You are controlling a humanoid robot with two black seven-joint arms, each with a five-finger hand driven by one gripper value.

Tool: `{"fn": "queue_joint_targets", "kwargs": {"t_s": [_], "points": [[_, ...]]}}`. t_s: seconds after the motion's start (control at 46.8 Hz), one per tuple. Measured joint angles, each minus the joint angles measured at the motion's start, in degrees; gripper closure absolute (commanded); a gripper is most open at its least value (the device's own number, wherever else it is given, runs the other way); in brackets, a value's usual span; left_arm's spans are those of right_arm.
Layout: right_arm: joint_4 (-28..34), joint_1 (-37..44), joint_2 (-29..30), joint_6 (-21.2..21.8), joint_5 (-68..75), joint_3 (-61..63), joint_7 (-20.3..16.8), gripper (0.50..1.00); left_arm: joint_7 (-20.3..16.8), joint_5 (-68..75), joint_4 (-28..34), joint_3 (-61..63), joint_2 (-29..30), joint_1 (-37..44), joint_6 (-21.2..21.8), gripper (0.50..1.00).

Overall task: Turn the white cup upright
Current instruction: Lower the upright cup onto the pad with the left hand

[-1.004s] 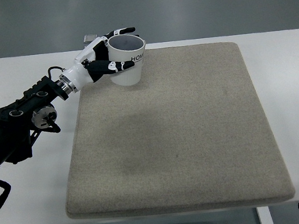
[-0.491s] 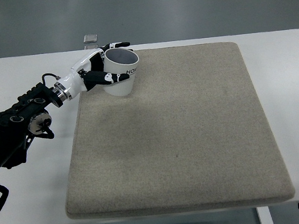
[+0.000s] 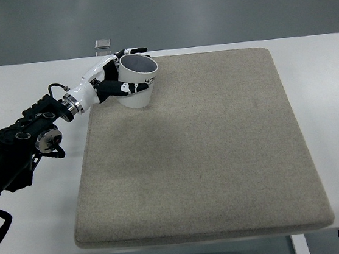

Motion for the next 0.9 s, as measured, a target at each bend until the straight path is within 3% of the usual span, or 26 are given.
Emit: {"fn": "queue_joint_targets", "kwargs": {"t_s": [0.171, 0.363, 0.619, 0.641, 0.683, 0.705, 0.79, 0.897], "points": [[0.0, 0.0, 0.0, 0.0, 0.0, 0.2, 0.0, 0.570, 0.0, 0.1, 0.0, -0.3, -0.9, 0.0, 0.5, 0.840], [0.0, 0.0, 0.0, 0.0, -0.1, 0.2, 0.0, 0.570, 0.0, 0.1, 0.0, -0.5, -2.5, 0.0, 2.5, 0.797], [0.0, 0.0, 0.0, 0.0, 0.0, 0.1, 0.0, 0.570, 0.0, 0.4, -0.2, 0.2, -3.6, 0.1, 6.9, 0.679], [0.0, 0.0, 0.0, 0.1, 0.0, 0.2, 0.0, 0.570, 0.0, 0.5, -0.2, 0.3, -3.6, 0.1, 7.0, 0.652], [0.0, 0.0, 0.0, 0.1, 0.0, 0.2, 0.0, 0.570, 0.0, 0.8, -0.2, 0.3, -3.6, 0.2, 7.2, 0.551], [0.0, 0.0, 0.0, 0.0, 0.0, 0.2, 0.0, 0.570, 0.0, 0.9, -0.2, 0.4, -3.6, 0.3, 7.3, 0.538], [0.0, 0.0, 0.0, 0.1, 0.0, 0.3, 0.0, 0.570, 0.0, 0.9, -0.2, 0.4, -3.6, 0.7, 7.3, 0.504], [0.0, 0.0, 0.0, 0.2, 0.0, 0.4, 0.0, 0.570, 0.0, 0.8, -0.4, -0.2, -3.5, 1.2, 7.2, 0.500]]}}
